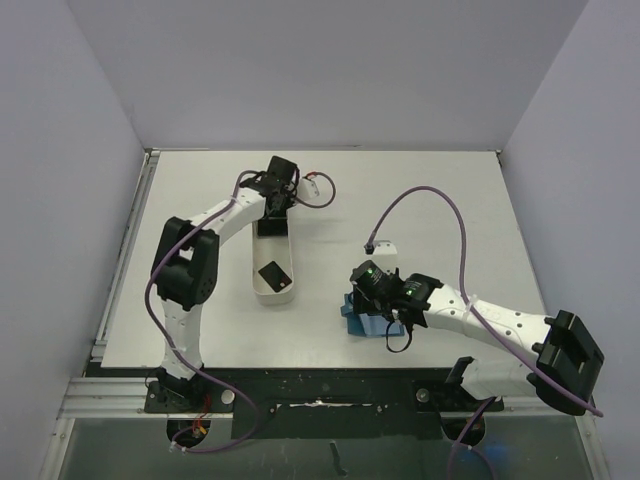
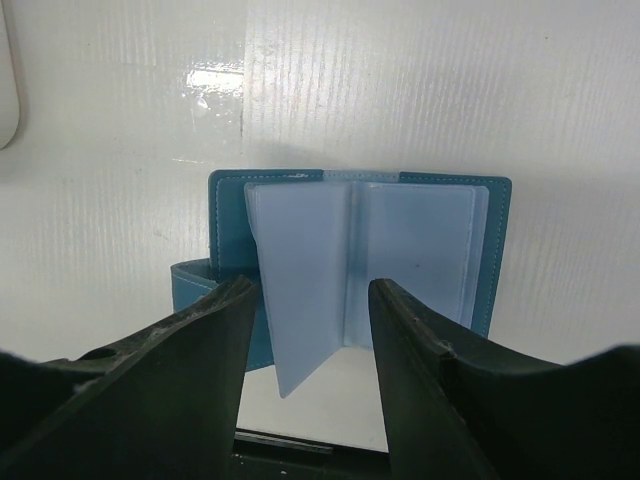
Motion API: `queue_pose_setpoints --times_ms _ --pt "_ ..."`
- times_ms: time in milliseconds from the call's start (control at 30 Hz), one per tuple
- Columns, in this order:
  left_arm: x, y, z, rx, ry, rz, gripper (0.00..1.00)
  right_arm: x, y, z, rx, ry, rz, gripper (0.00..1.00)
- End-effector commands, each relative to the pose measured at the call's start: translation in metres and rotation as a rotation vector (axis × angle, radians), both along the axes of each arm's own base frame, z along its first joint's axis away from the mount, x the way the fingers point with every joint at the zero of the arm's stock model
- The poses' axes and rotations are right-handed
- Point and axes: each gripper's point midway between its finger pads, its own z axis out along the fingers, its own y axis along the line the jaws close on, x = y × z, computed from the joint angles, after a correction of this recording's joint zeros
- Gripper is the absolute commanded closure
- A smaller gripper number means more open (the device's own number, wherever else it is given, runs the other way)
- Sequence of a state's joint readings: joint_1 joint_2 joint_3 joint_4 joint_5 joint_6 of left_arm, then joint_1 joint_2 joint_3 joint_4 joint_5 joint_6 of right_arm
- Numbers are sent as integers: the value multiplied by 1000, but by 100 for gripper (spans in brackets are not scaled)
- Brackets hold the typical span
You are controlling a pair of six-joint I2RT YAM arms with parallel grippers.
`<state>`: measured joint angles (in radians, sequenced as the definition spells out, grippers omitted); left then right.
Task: Put the credit cards into the card holder
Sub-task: Pick up the credit card from the storage box.
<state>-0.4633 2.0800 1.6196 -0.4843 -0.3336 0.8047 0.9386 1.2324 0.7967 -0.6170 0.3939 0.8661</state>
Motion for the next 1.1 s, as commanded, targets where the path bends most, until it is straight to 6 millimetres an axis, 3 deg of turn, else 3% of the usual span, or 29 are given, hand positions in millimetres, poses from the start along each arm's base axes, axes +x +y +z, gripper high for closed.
queue_pose_setpoints --times_ms 0,267,467,700,900,1067 --pt "0 -10 74 -118 -123 19 100 7 4 18 40 -61 -19 50" --pt "-3 -10 96 -173 -172 62 100 4 1 20 59 -64 -21 50" --pt "-20 -26 124 -441 -179 153 100 0 -1 19 73 -51 -39 51" --pt "-67 -62 182 -914 -129 198 100 -2 8 21 143 -53 -36 51" --pt "-123 -83 211 -1268 -8 184 100 -2 5 16 127 -44 -57 50" --pt "-168 -93 230 -1476 67 105 100 2 16 36 191 -77 -39 50"
